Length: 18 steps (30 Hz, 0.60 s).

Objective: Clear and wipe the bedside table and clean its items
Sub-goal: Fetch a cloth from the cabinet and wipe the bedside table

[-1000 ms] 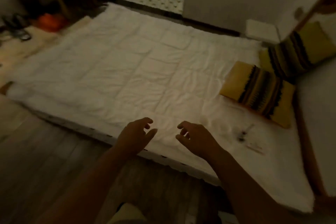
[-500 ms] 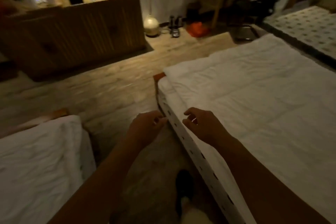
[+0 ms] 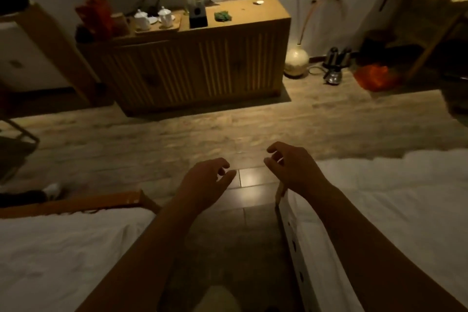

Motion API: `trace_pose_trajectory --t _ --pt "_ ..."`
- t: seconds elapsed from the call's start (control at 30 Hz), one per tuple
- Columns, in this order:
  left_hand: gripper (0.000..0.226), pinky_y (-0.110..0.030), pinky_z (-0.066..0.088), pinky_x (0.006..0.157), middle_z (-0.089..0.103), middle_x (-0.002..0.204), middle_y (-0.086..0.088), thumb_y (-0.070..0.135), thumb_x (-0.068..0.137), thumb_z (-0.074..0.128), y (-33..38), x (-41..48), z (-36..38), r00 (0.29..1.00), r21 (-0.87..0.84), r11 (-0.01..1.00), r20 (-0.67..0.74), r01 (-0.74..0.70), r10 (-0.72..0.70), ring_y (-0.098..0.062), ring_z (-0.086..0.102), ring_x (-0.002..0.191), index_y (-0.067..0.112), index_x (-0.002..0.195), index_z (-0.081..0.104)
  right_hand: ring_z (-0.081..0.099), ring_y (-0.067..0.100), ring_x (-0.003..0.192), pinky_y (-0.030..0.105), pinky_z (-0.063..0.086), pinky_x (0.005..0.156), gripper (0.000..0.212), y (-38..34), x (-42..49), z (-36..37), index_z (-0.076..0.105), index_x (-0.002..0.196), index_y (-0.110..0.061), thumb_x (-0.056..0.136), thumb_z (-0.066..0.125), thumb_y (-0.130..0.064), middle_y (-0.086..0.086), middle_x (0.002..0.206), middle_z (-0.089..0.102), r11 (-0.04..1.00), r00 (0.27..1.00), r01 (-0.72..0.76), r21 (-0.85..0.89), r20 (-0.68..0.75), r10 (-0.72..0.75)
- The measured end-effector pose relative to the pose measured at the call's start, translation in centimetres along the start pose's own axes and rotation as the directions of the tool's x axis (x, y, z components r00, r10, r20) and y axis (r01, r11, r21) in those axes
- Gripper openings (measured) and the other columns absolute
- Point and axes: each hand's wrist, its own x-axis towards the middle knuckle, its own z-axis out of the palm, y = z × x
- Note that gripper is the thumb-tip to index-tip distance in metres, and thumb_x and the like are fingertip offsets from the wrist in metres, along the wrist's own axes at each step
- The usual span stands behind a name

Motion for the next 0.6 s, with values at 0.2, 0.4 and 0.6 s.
trace_pose_trajectory --t 0.2,0.4,0.6 --pt "0.046 -0.037 0.056 0.085 0.069 0.110 -0.004 0.045 0.092 0.056 -5.9 16.4 -4.2 0.999 -0.030 0.999 0.001 0.032 -0.032 -0.016 0.065 0.093 0.020 0.131 0.053 0.063 0.012 0.080 0.031 0.052 0.074 0.036 -1.0 19.2 -0.1 0.056 0.120 -0.023 0.089 0.062 -0.041 -0.005 0.093 0.069 0.993 0.997 0.071 -0.092 -0.007 -0.072" --pt "0.050 -0.037 0.055 0.083 0.071 0.106 0.000 0.050 0.091 0.055 -12.8 35.7 -9.4 0.997 -0.046 0.997 -0.046 0.055 -0.057 -0.015 0.065 0.091 0.025 0.134 0.050 0.066 0.016 0.086 0.036 0.056 0.078 0.047 -2.8 38.4 0.7 0.050 0.130 -0.024 0.089 0.062 -0.040 -0.002 0.098 0.071 0.995 1.000 0.004 -0.104 -0.018 -0.006" --pt "0.050 -0.032 0.053 0.081 0.067 0.114 0.002 0.051 0.091 0.054 -16.5 52.6 -14.7 0.998 -0.027 1.000 -0.059 0.005 -0.007 -0.013 0.063 0.094 0.025 0.134 0.050 0.065 0.014 0.084 0.031 0.053 0.073 0.051 -4.8 55.6 -0.9 0.046 0.134 -0.025 0.088 0.062 -0.042 -0.003 0.100 0.069 0.995 0.997 0.006 -0.102 -0.071 -0.013"
